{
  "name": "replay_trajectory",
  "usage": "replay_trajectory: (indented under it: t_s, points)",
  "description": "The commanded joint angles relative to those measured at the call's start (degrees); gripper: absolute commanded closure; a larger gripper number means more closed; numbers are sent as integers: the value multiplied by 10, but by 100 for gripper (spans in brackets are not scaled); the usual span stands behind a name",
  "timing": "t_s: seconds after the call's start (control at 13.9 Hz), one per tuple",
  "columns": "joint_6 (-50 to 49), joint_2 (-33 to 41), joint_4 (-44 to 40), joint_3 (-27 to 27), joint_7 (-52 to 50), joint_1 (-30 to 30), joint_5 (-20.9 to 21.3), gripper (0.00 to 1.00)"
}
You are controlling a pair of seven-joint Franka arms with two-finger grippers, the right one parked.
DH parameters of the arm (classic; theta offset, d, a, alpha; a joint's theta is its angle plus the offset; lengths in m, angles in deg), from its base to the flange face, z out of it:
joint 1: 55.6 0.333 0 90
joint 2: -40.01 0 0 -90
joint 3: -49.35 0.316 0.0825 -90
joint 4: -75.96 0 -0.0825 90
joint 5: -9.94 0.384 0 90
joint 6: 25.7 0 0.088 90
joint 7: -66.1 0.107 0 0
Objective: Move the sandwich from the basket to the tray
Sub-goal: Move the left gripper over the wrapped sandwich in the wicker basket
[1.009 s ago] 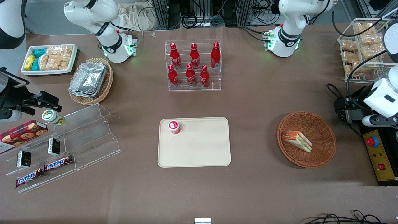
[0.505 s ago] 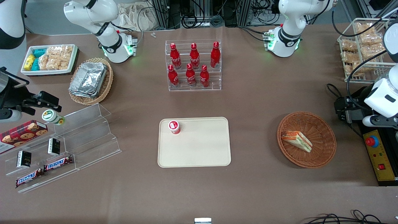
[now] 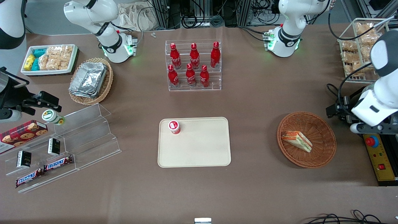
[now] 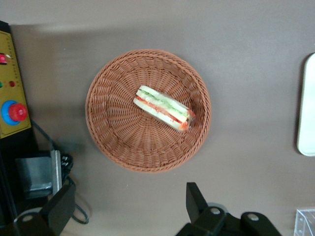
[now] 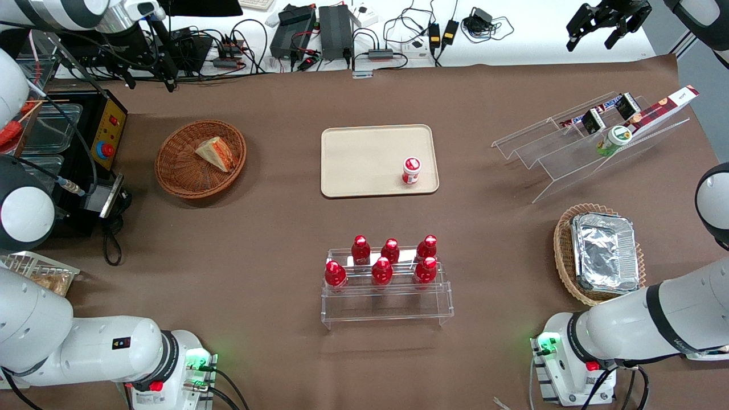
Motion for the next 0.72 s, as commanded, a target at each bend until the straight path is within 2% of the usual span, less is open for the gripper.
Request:
replay_trajectory:
  t_s: [0.0,0.5,0.65]
  points:
    - [45,0,53,1,-71,-5,-4,0]
    - [79,-27,71,-1,-207,-8,-9,0]
    - [111,-36,88,-1,-312,-8,-21,0]
